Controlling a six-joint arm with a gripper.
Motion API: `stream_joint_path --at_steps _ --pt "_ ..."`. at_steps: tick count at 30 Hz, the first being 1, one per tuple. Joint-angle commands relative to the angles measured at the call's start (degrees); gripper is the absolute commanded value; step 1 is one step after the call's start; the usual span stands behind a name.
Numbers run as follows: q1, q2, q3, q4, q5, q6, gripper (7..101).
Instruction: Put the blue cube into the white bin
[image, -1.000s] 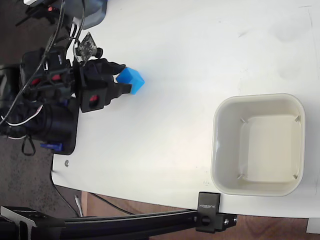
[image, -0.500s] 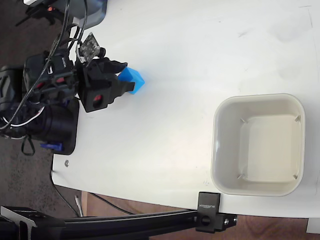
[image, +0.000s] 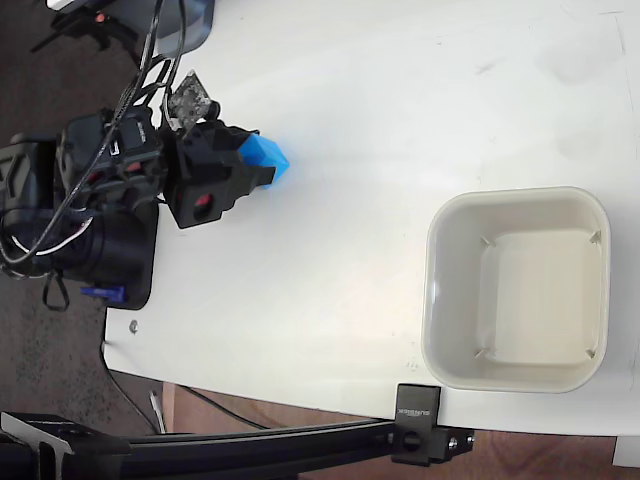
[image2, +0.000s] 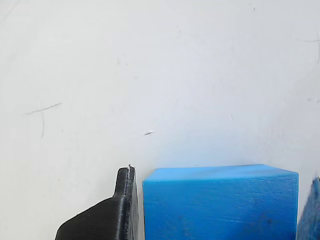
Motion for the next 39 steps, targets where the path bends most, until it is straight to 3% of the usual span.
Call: stream_joint_path --at_steps 1,5,10,20,26,31,39 --pt "0.35 0.53 -3.25 -0.44 -0.53 -0.26 73.9" --pt "0.26 -0.09 -4.31 0.88 0.35 -0.70 61.0" --pt "-0.09 0.26 -4.57 1.76 1.76 -0.79 51.6" --pt "-3.69 0.44 -9.84 1.58 6.86 4.92 50.3" --pt "1.23 -8.79 -27.33 2.11 11.78 6.94 50.3" --pt "8.09 -18.46 -42.36 -4.13 14.94 11.43 50.3" --pt "17.40 -32.61 -51.24 -22.50 12.83 14.24 53.0"
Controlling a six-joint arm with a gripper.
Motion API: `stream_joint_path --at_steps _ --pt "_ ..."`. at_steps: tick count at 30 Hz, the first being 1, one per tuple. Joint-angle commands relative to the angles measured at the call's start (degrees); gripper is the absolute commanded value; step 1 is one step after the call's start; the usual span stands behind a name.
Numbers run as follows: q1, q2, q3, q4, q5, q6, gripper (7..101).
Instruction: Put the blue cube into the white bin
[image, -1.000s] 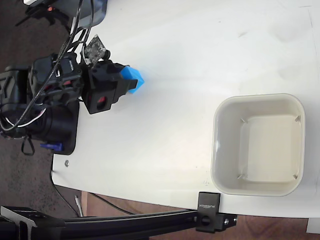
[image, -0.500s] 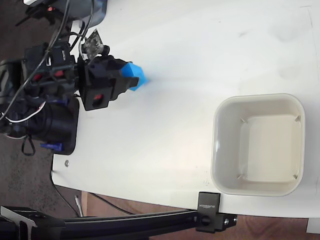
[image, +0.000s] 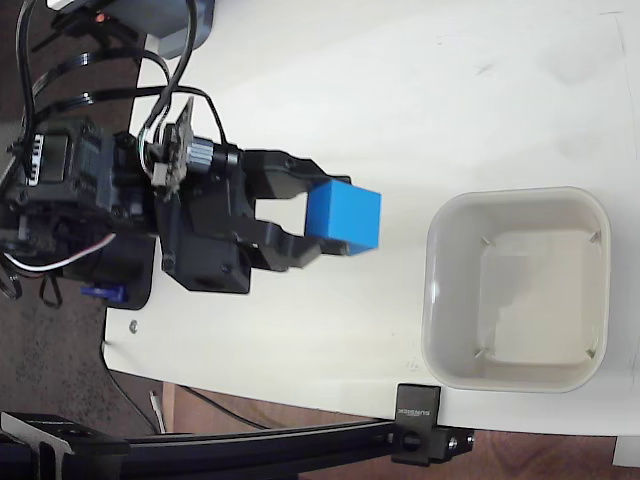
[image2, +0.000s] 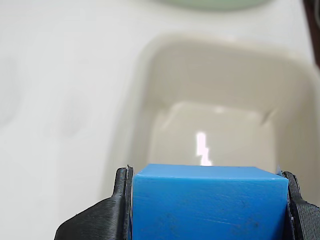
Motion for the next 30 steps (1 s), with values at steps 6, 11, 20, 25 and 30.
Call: stream_joint_path --at_steps 6,11,20,25,30 --pt "3.16 -15.29 -14.41 -12.39 -3.34 2.11 52.4" --pt "3.78 -22.50 -20.39 -13.80 -5.45 3.16 52.4" --pt "5.71 -29.53 -27.95 -12.30 -7.38 3.34 79.6" --pt "5.80 -28.48 -26.89 -12.04 -7.56 3.16 85.8" --pt "4.92 -23.03 -21.88 -11.95 -6.68 2.90 100.0"
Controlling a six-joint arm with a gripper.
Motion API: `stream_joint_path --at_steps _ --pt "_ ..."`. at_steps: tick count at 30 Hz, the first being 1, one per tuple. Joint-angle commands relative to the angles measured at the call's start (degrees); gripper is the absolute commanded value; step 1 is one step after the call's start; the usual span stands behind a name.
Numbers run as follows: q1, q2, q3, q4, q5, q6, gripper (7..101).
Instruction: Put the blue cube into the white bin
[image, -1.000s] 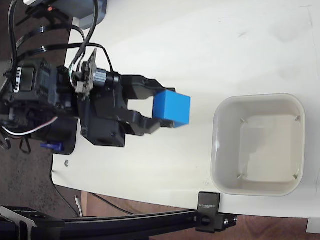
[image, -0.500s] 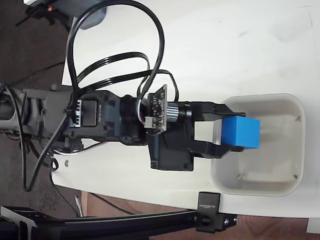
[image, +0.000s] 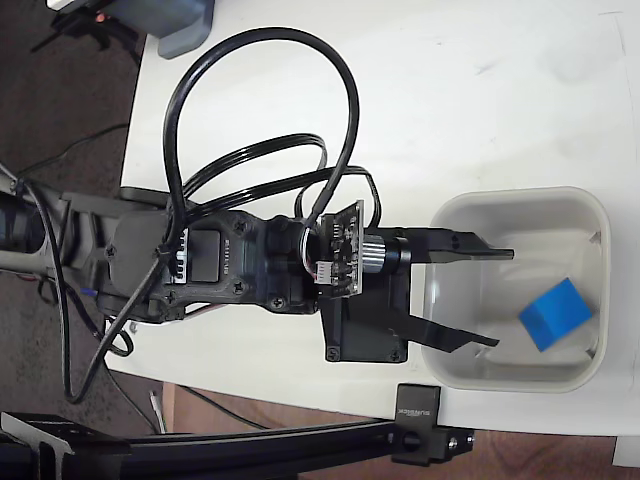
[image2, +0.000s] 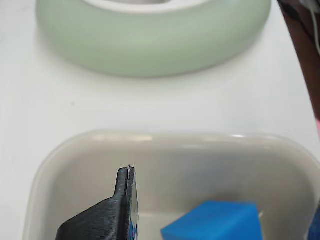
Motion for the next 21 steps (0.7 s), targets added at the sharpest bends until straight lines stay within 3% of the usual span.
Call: stream_joint_path --at_steps 1,6,10,14,21 --pt "-1.41 10.81 3.08 1.32 1.05 -0.79 100.0" --pt "-7.29 30.32 20.13 10.63 8.79 -0.26 100.3" --pt "-13.10 50.27 39.81 14.85 14.85 4.04 100.3" --pt "-19.51 70.40 59.68 19.07 19.86 3.60 100.3" --pt "-20.04 92.99 79.54 23.82 17.40 1.85 100.3"
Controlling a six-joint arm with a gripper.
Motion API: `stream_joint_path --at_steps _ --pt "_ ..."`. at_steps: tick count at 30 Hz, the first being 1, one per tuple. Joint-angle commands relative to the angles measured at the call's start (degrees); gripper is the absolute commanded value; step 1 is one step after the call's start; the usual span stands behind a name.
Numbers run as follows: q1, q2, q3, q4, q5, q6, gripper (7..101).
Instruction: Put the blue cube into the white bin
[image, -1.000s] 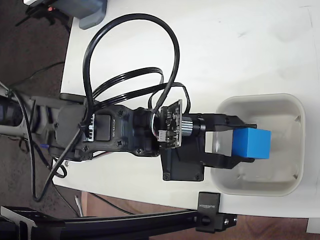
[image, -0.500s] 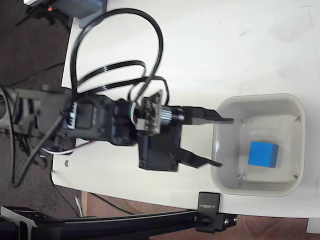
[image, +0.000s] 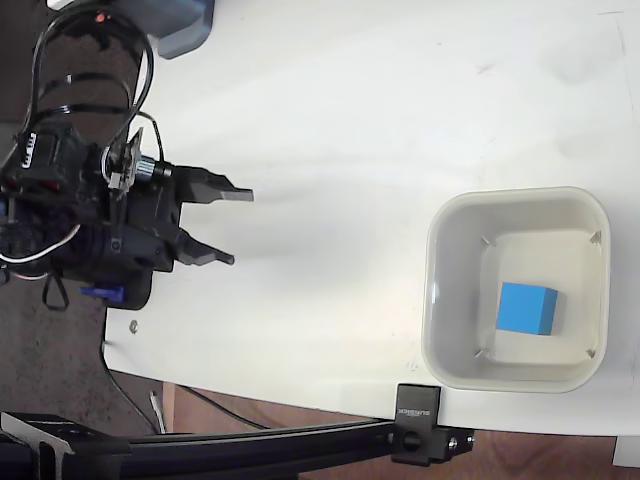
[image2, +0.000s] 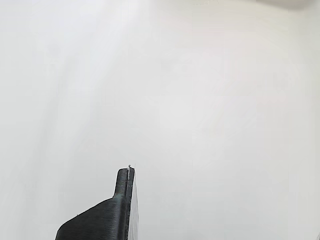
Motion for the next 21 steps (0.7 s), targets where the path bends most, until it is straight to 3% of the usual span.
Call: stream_joint_path --at_steps 1,8,21 --pt "-0.18 12.13 5.27 3.08 -0.70 -0.88 100.3" --pt "-1.23 23.64 13.18 5.45 -0.62 0.18 100.3" --pt "-0.79 23.64 13.18 5.63 -0.09 0.97 100.3"
